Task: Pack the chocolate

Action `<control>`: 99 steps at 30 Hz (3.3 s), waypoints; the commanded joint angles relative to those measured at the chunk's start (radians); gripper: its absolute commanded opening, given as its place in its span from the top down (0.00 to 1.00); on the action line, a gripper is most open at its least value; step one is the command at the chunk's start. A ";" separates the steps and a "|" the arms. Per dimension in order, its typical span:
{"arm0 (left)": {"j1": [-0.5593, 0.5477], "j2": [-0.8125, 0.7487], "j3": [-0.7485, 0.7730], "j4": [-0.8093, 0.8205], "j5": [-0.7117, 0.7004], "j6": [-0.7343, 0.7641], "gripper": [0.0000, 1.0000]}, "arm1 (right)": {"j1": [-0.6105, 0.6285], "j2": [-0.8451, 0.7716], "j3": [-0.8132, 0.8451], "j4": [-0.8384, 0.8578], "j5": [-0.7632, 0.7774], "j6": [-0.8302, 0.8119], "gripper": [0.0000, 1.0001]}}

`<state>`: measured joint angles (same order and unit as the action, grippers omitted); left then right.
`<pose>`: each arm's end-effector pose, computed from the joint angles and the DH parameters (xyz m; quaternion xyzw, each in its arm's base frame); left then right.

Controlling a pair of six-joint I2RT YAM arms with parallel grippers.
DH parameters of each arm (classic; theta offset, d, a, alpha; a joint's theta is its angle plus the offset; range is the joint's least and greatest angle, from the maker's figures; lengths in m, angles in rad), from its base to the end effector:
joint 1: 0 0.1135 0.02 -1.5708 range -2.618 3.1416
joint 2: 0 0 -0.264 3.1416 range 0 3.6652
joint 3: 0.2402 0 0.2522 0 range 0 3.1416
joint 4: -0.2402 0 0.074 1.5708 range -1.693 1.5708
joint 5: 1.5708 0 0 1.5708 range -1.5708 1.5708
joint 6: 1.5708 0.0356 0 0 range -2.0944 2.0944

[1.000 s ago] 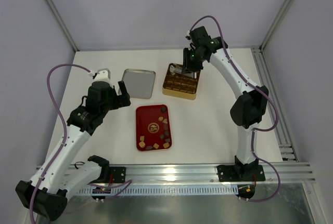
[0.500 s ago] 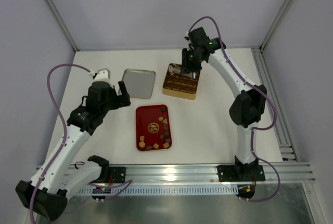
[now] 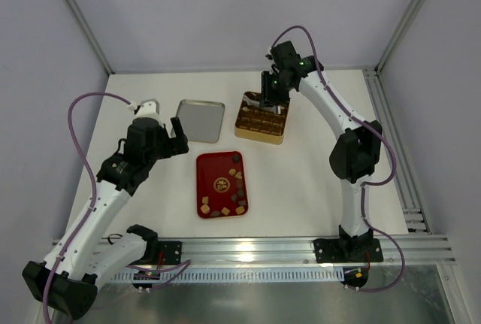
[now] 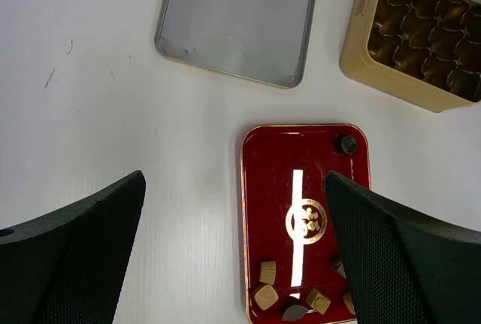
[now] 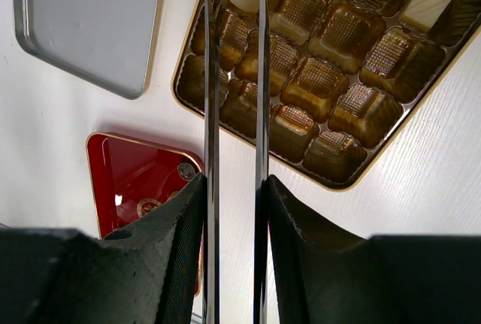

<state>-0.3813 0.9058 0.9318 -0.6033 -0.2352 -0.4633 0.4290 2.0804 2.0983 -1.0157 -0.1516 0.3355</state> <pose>0.1808 -0.0635 0.3283 -0.0916 0.8700 -0.0999 0.4740 0.4087 0.1928 0.3166 -0.0661 0.9544 0.1725 0.2344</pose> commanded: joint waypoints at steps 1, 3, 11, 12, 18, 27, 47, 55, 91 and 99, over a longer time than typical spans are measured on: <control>0.002 -0.005 0.021 0.016 -0.010 -0.003 0.00 | 0.001 -0.023 0.009 0.034 -0.006 0.005 0.61; 0.002 -0.007 0.021 0.016 -0.010 -0.002 0.00 | 0.001 -0.034 0.011 0.031 -0.005 0.007 0.61; 0.002 -0.008 0.019 0.016 -0.004 -0.005 0.00 | 0.022 -0.129 -0.007 -0.009 0.014 -0.006 0.61; 0.002 -0.008 0.019 0.016 -0.004 -0.005 0.00 | 0.030 -0.163 -0.021 -0.009 0.017 -0.004 0.61; 0.001 -0.008 0.021 0.016 -0.003 -0.005 0.00 | 0.115 -0.327 -0.181 0.000 0.037 -0.010 0.61; 0.001 -0.013 0.021 0.017 -0.003 -0.003 0.00 | 0.326 -0.485 -0.402 -0.037 0.086 0.011 0.61; 0.002 -0.007 0.019 0.017 0.000 -0.005 0.00 | 0.560 -0.602 -0.636 -0.107 0.083 0.063 0.57; 0.002 -0.005 0.018 0.016 0.000 -0.006 0.00 | 0.579 -0.589 -0.649 -0.101 0.077 0.066 0.57; 0.002 -0.004 0.019 0.016 -0.001 -0.005 0.00 | 0.628 -0.554 -0.687 -0.080 0.050 0.074 0.58; 0.002 -0.005 0.019 0.016 0.000 -0.005 0.00 | 0.639 -0.554 -0.689 -0.087 0.046 0.074 0.58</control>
<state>-0.3813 0.9058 0.9318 -0.6033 -0.2348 -0.4637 1.0569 1.5341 1.4078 -1.1114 -0.0929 0.3992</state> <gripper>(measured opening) 0.996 0.424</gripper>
